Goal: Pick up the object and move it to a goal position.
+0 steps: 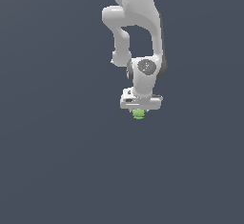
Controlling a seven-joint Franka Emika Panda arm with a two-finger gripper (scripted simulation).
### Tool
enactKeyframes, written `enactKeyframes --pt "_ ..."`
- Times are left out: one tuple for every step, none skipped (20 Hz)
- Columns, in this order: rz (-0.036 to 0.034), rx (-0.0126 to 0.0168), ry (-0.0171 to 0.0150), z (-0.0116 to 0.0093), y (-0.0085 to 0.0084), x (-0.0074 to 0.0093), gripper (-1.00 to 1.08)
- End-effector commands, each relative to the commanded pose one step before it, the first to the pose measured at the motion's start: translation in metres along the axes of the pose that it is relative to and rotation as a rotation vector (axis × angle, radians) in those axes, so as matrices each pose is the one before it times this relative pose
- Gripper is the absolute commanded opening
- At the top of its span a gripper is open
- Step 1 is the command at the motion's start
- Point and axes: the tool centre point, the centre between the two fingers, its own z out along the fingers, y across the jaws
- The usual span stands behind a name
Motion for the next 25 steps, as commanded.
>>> enactKeyframes --pt "-0.00041 0.00014 0.00046 -0.00529 -0.00873 0.00888 -1.00" --pt "0.00000 0.00000 0.00000 -0.00235 -0.00396 0.00418 -1.00" --pt "0.00000 0.00000 0.00000 -0.00249 -0.00419 0.00445 -1.00" --pt "0.00000 0.00000 0.00000 -0.00261 -0.00441 0.00470 -1.00" --pt "0.00000 0.00000 0.00000 -0.00272 -0.00461 0.00494 -1.00" --pt "0.00000 0.00000 0.00000 -0.00282 -0.00479 0.00517 -1.00" --pt "0.00059 -0.00009 -0.00034 -0.00270 -0.00462 0.00548 -1.00" --pt "0.00000 0.00000 0.00000 -0.00276 -0.00472 0.00515 -1.00" --pt "0.00000 0.00000 0.00000 -0.00253 -0.00433 0.00478 -1.00" --pt "0.00000 0.00000 0.00000 -0.00230 -0.00396 0.00441 -1.00" --pt "0.00000 0.00000 0.00000 -0.00209 -0.00361 0.00407 -1.00" --pt "0.00000 0.00000 0.00000 -0.00190 -0.00329 0.00374 -1.00" --pt "0.00000 0.00000 0.00000 -0.00172 -0.00298 0.00341 -1.00" --pt "0.00000 0.00000 0.00000 -0.00155 -0.00269 0.00310 -1.00" --pt "0.00000 0.00000 0.00000 -0.00138 -0.00241 0.00280 -1.00" --pt "0.00000 0.00000 0.00000 -0.00122 -0.00214 0.00250 -1.00" --pt "0.00000 0.00000 0.00000 -0.00106 -0.00187 0.00221 -1.00" --pt "0.00000 0.00000 0.00000 -0.00090 -0.00160 0.00193 -1.00" --pt "0.00000 0.00000 0.00000 -0.00075 -0.00134 0.00165 -1.00" --pt "0.00000 0.00000 0.00000 -0.00060 -0.00109 0.00138 -1.00" --pt "0.00000 0.00000 0.00000 -0.00046 -0.00085 0.00112 -1.00" --pt "0.00000 0.00000 0.00000 -0.00033 -0.00062 0.00086 -1.00" --pt "0.00000 0.00000 0.00000 -0.00021 -0.00041 0.00061 -1.00" --pt "0.00000 0.00000 0.00000 -0.00011 -0.00023 0.00035 -1.00" --pt "0.00000 0.00000 0.00000 -0.00003 -0.00007 0.00011 -1.00"
